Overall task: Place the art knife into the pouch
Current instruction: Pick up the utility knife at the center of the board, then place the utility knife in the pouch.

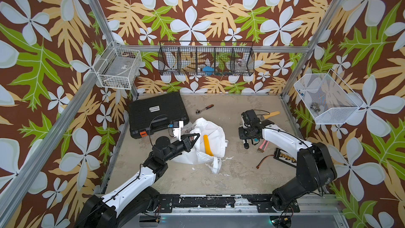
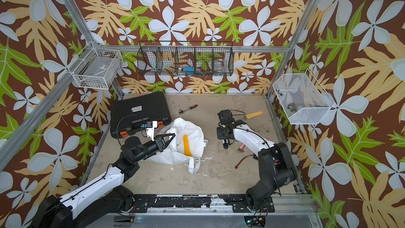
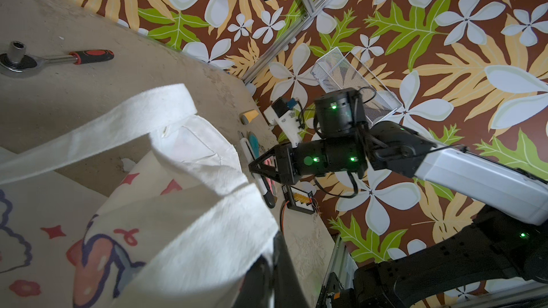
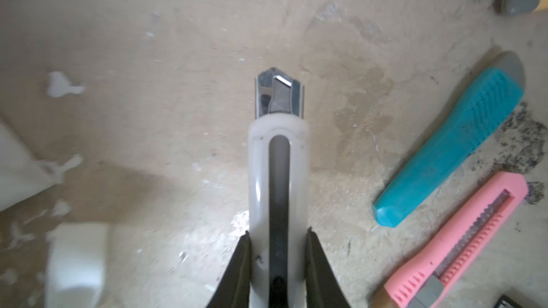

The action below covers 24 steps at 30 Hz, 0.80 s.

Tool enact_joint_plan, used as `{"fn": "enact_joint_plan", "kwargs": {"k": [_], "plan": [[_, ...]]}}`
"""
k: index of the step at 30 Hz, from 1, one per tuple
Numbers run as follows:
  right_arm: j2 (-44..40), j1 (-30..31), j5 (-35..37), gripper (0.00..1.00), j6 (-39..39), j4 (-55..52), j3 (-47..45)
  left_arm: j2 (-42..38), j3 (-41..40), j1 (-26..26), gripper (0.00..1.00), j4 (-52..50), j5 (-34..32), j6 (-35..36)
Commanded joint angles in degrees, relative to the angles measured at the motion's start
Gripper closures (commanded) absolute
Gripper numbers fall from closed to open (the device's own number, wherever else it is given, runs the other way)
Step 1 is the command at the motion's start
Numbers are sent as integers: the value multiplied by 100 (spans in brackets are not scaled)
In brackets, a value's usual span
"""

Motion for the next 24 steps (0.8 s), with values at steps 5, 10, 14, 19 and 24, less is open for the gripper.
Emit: {"fn": "enact_joint_plan", "kwargs": {"k": [5,10,14,19,24], "plan": [[-1248,594,-930,80,-12,-361,-8,148,6,-8,100,280,-24,79],[-1107,938,-1868,79,6,-3,206,121,19,-1,100,292,-32,56],[-616,1236,-2238,79,-54,118,548,66,36,-8,100,248,-58,66],[-224,1642,-2507,79,-147,215,719,115,45,-9,100,245,-60,79],[55,1810,-2579,79,-192,307,732,150,37,-9,100,285,-78,70]]}}
